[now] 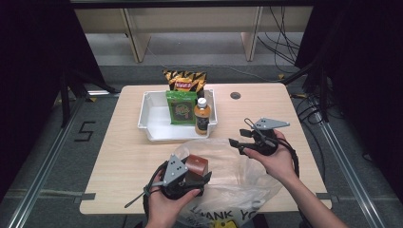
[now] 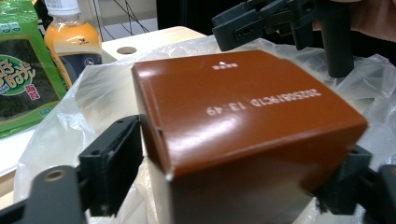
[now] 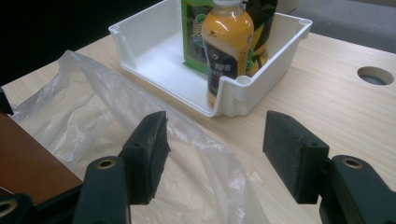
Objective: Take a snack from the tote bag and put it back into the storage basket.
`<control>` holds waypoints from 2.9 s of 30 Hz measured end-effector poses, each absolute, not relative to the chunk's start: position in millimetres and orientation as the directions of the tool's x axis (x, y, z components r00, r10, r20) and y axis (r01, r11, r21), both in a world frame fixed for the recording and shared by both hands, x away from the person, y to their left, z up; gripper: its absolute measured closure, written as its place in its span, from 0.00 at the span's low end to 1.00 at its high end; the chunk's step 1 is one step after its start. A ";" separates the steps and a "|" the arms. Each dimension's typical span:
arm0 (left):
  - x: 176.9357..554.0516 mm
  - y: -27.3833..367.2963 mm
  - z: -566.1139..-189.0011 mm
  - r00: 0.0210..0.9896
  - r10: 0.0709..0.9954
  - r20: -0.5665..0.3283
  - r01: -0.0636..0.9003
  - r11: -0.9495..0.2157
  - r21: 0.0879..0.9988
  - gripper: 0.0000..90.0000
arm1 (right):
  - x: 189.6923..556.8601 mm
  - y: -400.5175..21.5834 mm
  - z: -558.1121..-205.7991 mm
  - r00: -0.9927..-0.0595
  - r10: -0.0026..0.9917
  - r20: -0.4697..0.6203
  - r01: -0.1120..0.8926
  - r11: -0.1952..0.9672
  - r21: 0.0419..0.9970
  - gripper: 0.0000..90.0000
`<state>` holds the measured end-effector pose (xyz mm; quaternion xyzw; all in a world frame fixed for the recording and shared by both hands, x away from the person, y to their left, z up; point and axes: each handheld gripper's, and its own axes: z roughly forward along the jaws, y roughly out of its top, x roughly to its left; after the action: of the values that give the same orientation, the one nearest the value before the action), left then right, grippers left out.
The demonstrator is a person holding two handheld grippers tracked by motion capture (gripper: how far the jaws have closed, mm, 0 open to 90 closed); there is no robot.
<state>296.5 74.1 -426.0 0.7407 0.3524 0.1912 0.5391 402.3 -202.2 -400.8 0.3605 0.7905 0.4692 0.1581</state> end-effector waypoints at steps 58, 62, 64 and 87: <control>327.5 107.7 -340.6 0.824 0.557 -0.098 0.194 -0.117 0.974 0.28 | 398.7 -201.6 -400.7 -0.676 0.729 0.109 0.435 0.274 0.858 0.45; 330.6 108.2 -335.9 0.824 0.559 -0.094 0.190 -0.117 0.975 0.28 | 399.0 -200.1 -402.2 -0.670 0.734 0.111 0.424 0.256 0.869 0.45; 332.1 108.9 -333.7 0.824 0.559 -0.095 0.190 -0.115 0.975 0.28 | 398.4 -200.2 -401.5 -0.670 0.732 0.119 0.435 0.258 0.863 0.45; 342.8 117.1 -295.7 0.823 0.566 -0.046 0.128 -0.104 0.986 0.29 | 401.0 -201.6 -403.1 -0.685 0.723 0.089 0.412 0.283 0.866 0.45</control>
<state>342.8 117.1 -295.7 0.7221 0.2402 0.1756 0.6246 401.0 -201.6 -403.1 0.3621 0.7842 0.4767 0.1631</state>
